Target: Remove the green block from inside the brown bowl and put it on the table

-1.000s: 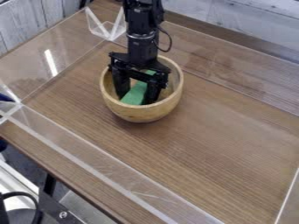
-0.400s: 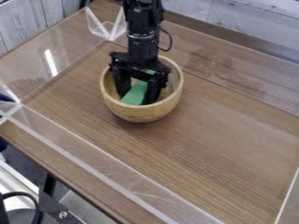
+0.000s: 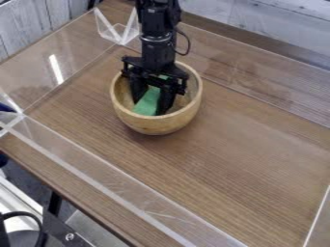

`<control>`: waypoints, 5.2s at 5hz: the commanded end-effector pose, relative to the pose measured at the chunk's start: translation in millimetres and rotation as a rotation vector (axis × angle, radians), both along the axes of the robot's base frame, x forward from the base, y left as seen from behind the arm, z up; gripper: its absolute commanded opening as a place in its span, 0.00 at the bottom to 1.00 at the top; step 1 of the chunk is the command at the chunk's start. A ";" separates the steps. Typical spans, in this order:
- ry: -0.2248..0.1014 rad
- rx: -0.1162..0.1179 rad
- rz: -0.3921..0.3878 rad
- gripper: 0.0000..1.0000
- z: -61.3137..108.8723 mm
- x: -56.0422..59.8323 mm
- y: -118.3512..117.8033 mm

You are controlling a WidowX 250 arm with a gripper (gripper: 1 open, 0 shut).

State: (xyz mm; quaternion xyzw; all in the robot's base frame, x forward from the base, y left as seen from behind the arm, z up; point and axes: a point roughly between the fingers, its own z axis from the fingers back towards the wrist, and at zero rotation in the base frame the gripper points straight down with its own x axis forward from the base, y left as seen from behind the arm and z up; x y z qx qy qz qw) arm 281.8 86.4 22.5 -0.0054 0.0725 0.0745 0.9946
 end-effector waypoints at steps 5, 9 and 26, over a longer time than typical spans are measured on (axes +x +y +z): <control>-0.104 -0.008 0.000 0.00 38.6 8.1 -1.8; -0.272 -0.061 -0.110 0.00 128.0 34.1 -65.3; -0.056 -0.079 -0.321 1.00 -3.3 39.7 -143.3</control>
